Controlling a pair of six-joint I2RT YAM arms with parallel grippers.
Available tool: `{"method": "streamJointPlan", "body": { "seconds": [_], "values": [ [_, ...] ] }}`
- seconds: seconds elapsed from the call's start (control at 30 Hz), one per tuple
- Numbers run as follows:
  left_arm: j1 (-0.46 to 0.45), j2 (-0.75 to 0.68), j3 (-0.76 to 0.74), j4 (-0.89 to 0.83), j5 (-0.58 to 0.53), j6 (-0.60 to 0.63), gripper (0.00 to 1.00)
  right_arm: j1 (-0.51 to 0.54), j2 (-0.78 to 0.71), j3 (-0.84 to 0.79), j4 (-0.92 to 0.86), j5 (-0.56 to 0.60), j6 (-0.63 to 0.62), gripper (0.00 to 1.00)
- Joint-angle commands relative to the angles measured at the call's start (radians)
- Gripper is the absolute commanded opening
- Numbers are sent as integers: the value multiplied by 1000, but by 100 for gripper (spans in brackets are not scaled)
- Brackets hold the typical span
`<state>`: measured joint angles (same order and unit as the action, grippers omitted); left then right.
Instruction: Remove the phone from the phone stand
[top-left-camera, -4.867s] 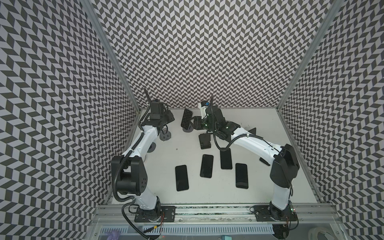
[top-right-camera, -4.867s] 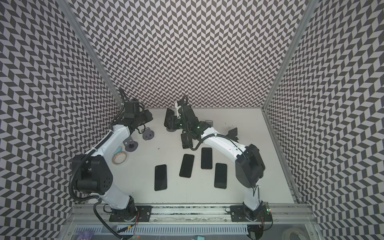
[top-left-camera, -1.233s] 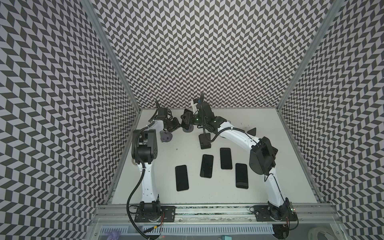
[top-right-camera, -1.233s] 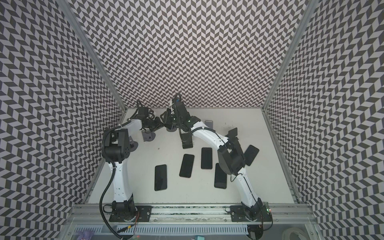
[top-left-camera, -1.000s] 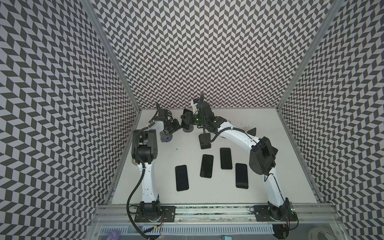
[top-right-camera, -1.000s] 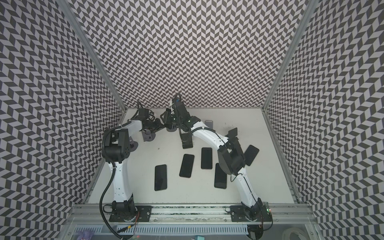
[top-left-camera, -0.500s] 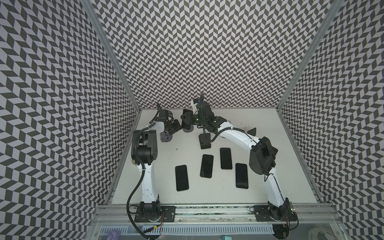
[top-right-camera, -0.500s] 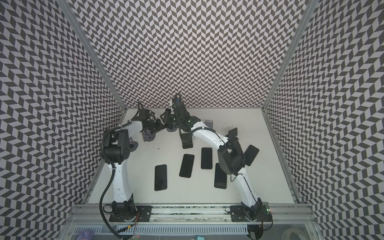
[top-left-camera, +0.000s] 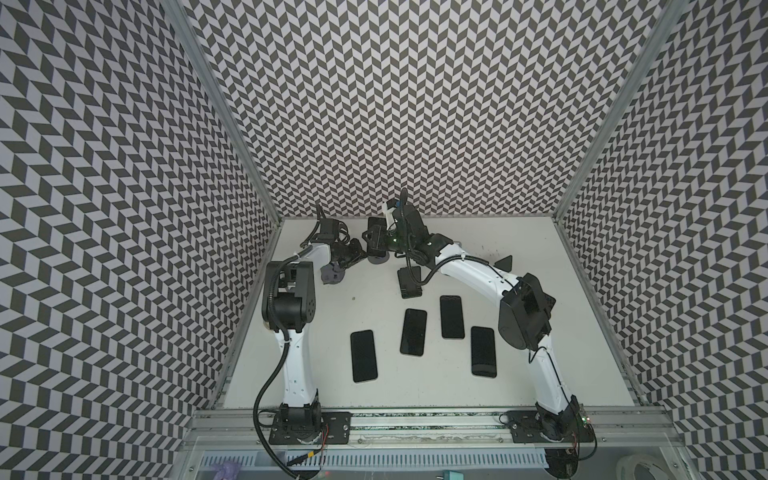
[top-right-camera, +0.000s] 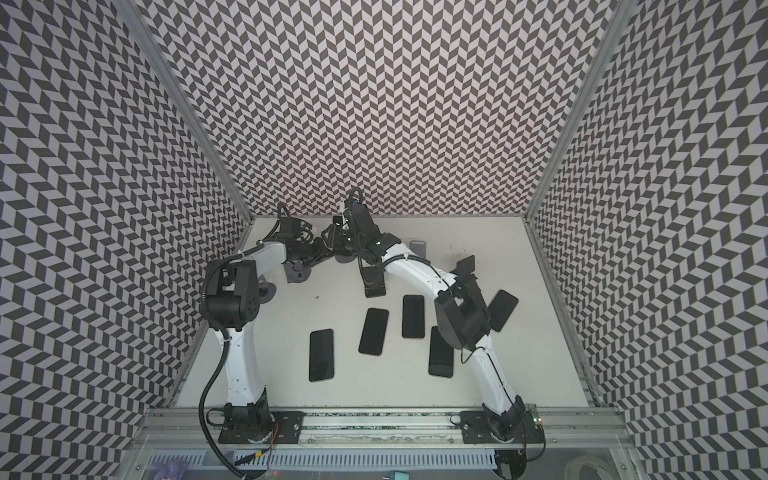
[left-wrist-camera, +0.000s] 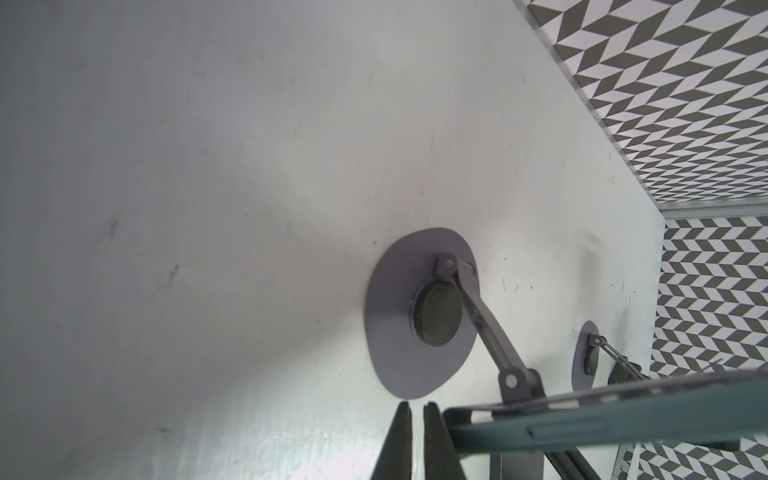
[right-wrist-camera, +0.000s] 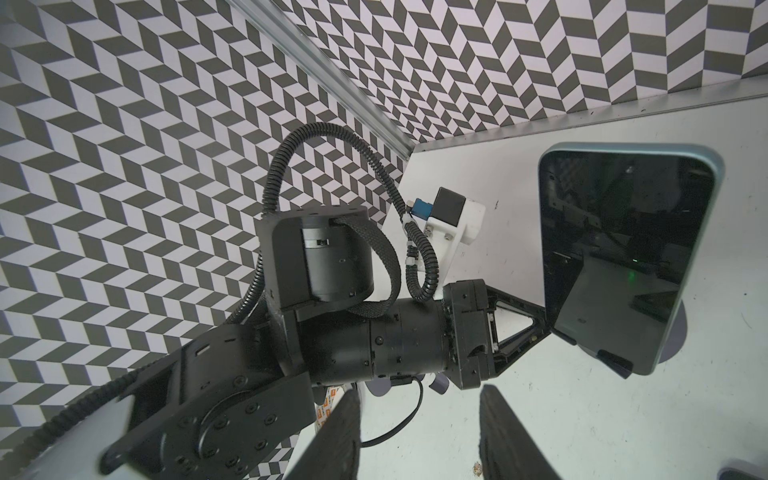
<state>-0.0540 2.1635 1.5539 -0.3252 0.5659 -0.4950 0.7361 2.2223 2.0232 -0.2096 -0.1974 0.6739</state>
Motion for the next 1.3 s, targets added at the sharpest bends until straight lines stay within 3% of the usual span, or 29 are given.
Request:
{"method": "streamJointPlan", "body": {
  "seconds": [0.0,0.3,0.43,0.83,1.27],
  "values": [
    [-11,-42,-10,24,15,-3,12,-3,-25,-16,25,16,-2,46],
    [6,-78,-34,34,3,-14,11,-3,-32,1,2,40,-8,46],
    [31,-127,-52,22,-52,-14,11,-3,-37,57,-46,51,-23,46],
    [84,-213,14,-71,-222,41,16,-9,-168,-31,-50,91,-67,47],
    [117,-295,113,-81,-317,72,34,-27,-229,-18,-93,90,-119,48]
  ]
}}
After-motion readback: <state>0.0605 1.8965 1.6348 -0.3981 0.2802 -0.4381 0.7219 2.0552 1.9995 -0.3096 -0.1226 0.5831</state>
